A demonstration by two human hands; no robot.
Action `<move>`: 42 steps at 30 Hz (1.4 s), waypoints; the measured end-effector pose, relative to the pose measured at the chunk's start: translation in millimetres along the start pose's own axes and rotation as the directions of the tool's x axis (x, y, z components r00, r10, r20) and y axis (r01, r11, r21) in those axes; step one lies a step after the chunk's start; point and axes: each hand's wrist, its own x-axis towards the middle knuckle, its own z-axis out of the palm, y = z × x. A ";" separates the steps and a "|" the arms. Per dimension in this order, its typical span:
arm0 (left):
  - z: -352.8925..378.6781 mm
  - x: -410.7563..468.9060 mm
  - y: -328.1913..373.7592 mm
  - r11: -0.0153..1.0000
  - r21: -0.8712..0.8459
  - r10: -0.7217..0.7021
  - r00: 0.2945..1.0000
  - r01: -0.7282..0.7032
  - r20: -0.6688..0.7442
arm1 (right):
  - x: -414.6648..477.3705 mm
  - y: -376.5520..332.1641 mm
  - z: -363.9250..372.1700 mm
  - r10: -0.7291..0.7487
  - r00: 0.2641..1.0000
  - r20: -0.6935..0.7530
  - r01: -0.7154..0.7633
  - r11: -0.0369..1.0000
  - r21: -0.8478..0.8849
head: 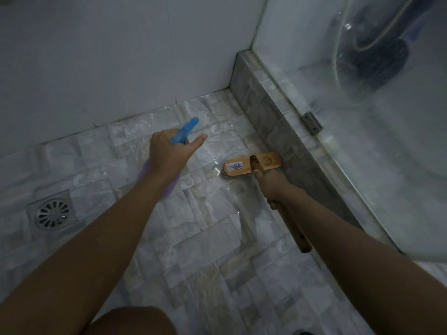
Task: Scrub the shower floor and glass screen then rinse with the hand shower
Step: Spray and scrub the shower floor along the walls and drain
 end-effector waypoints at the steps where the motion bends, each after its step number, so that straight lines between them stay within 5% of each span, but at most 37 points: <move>1: -0.2 -0.7 0.2 1.000 -0.001 0.001 1.000 -0.001 -0.010 | 1.3 0.5 0.7 0.000 1.000 -0.002 0.000 1.000 0.001; 15: 8.2 -0.1 8.5 0.995 0.068 -0.079 0.987 0.070 0.141 | -2.8 -7.0 -2.3 0.060 0.998 0.020 -0.061 0.998 0.020; 24: -56.4 -22.5 -33.4 0.980 -0.133 -0.157 0.984 0.146 -0.079 | 10.6 -15.0 -6.0 -0.050 0.999 0.008 0.050 0.999 0.012; 31: -89.7 12.3 -82.4 0.987 -0.118 -0.141 0.939 0.109 -0.313 | 96.8 -134.2 -23.3 -0.196 0.979 0.049 0.201 0.973 -0.117; 36: -92.7 16.5 -86.4 0.993 -0.116 -0.074 0.940 0.037 -0.332 | 118.9 -209.1 -40.7 -0.347 0.936 0.059 0.335 0.830 -0.447; 39: -99.3 10.4 -91.2 0.996 -0.085 -0.030 0.929 -0.001 -0.370 | 108.0 -193.4 -44.4 -0.319 0.941 0.114 0.339 0.869 -0.360; 42: -104.4 8.7 -91.1 0.993 -0.116 -0.024 0.930 -0.020 -0.366 | 89.0 -142.1 -37.5 -0.382 0.915 0.132 0.398 0.793 -0.462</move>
